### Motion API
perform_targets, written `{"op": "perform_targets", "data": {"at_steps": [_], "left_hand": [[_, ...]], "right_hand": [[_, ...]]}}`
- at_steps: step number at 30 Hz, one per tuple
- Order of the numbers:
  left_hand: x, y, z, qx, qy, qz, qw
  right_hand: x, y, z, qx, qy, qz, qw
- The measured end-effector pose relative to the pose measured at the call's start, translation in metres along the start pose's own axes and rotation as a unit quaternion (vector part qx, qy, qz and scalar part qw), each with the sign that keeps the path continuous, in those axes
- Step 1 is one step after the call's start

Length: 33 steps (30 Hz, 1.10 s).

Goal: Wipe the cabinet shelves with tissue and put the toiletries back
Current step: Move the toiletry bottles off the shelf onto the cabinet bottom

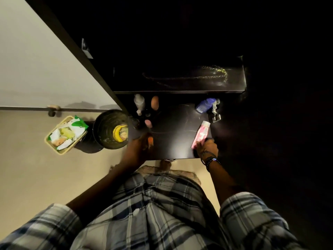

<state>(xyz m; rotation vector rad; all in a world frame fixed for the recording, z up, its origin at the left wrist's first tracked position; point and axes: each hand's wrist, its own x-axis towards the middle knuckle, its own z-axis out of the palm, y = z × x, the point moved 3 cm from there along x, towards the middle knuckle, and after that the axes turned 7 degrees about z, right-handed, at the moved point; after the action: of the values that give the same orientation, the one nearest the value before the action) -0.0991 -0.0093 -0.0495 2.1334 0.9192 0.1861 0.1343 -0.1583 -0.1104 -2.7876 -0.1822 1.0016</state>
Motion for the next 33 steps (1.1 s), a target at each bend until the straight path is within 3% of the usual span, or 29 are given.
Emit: {"op": "perform_targets", "data": {"at_steps": [8, 12, 17, 28, 33], "left_hand": [[-0.003, -0.023, -0.012, 0.0, 0.037, -0.06, 0.998], [0.002, -0.024, -0.015, 0.022, 0.051, -0.062, 0.997], [0.002, -0.023, -0.021, 0.036, 0.051, -0.071, 0.996], [-0.001, -0.034, -0.027, 0.031, 0.024, -0.054, 0.998], [0.004, -0.036, -0.026, 0.02, 0.024, -0.056, 0.998]], "right_hand": [[-0.01, -0.016, 0.024, 0.179, -0.079, 0.015, 0.981], [-0.039, -0.029, 0.054, 0.119, -0.125, -0.059, 0.983], [-0.062, -0.044, 0.082, 0.039, -0.203, -0.086, 0.975], [-0.073, -0.073, 0.097, 0.011, -0.157, -0.113, 0.981], [-0.067, -0.074, 0.061, 0.07, -0.042, -0.11, 0.991]]}}
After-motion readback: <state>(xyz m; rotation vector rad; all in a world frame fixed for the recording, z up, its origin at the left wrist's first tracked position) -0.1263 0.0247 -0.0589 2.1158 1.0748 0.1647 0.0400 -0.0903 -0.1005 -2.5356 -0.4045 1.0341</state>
